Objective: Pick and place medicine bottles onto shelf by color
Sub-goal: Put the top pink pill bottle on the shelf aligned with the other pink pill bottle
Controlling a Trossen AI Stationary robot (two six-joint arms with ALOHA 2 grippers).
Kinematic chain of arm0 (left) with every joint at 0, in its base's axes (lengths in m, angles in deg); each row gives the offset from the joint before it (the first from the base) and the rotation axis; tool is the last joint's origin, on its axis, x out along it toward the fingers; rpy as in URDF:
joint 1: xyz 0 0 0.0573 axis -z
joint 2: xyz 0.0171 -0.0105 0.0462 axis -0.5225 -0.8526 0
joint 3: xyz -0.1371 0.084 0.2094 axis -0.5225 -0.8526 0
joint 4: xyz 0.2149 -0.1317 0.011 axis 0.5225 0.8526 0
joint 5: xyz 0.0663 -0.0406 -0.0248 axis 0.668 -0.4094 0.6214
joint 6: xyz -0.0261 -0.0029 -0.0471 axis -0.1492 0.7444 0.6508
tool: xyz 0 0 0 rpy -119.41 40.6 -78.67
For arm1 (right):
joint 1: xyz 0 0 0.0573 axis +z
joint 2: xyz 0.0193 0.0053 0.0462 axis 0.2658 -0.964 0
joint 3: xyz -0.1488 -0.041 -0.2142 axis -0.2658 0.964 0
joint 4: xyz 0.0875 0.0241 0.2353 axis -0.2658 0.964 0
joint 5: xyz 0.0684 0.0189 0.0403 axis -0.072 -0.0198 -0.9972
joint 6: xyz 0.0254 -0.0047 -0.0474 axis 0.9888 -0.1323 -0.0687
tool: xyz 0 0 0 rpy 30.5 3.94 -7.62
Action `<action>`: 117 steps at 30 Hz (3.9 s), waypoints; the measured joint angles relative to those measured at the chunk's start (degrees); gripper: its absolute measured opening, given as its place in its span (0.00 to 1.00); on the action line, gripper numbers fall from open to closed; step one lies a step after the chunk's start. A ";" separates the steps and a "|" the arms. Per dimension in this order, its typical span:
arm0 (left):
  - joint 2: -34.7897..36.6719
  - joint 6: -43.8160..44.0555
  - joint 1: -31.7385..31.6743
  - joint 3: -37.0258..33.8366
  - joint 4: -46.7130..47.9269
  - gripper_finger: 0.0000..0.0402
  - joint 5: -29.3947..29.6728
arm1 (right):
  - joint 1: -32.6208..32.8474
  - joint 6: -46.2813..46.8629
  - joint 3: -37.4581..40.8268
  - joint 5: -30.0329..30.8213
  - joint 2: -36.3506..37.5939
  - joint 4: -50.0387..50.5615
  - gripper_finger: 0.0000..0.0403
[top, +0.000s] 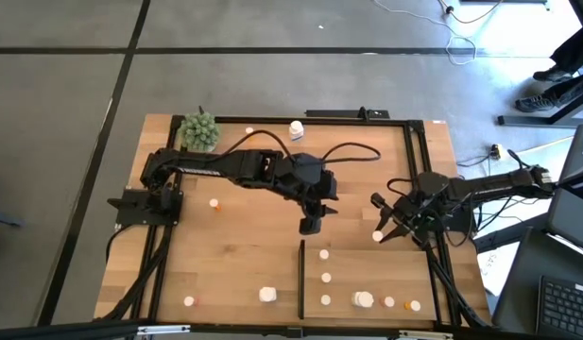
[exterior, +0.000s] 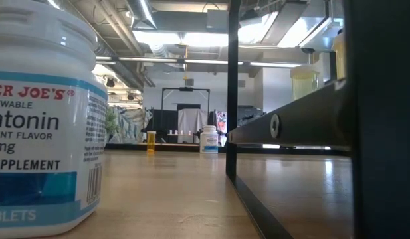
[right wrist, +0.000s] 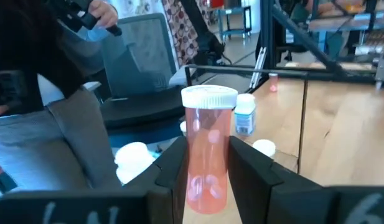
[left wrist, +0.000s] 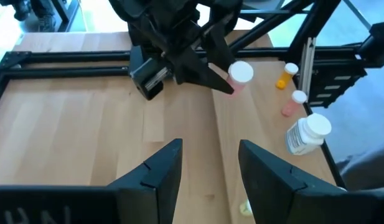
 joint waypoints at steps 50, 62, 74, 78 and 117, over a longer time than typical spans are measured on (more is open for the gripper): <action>-12.26 -3.60 -2.24 -0.02 -17.24 0.38 -7.87 | -3.85 -3.13 6.97 1.61 -4.76 -8.43 0.26; -14.62 -5.19 -1.12 -0.04 -18.24 0.38 -7.26 | -3.85 -3.27 6.97 4.52 -4.76 -8.38 0.26; -14.75 -5.15 -1.05 -0.04 -17.94 0.38 -7.28 | -3.85 -3.46 6.97 7.57 -4.74 -8.38 0.26; -14.75 -5.15 -1.03 -0.04 -17.94 0.38 -6.57 | -3.85 -3.44 6.97 7.58 -4.74 -8.38 0.26; -14.75 10.39 -0.44 -0.02 -20.84 0.38 -0.97 | -3.83 -4.93 6.95 15.95 -4.70 -20.92 0.26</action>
